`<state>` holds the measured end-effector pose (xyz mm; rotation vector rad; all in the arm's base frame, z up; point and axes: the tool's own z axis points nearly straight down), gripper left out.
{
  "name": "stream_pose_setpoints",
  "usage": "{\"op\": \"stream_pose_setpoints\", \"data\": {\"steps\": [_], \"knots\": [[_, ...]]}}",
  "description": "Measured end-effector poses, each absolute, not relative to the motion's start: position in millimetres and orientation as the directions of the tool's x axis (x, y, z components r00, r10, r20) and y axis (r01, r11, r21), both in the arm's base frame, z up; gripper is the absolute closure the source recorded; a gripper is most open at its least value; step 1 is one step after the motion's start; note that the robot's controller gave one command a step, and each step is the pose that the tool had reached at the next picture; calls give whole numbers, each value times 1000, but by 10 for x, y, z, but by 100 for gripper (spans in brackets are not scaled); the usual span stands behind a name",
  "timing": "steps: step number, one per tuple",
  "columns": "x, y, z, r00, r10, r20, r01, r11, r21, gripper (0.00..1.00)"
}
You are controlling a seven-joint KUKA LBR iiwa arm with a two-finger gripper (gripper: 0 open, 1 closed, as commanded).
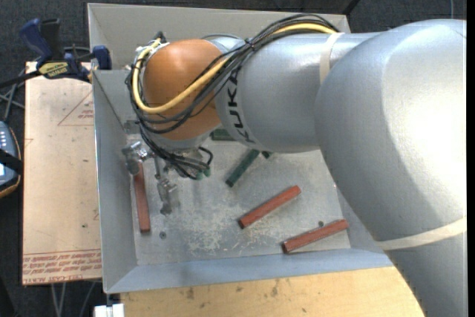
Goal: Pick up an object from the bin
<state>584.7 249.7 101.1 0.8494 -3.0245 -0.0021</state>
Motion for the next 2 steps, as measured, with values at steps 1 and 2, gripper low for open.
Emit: {"op": "stream_pose_setpoints", "data": {"steps": [1,2], "knots": [[5714,2465,1105,-738,-675,-3,-675,738,0,0],[5909,2499,688,-764,-646,1,-646,764,-2,0]]}}
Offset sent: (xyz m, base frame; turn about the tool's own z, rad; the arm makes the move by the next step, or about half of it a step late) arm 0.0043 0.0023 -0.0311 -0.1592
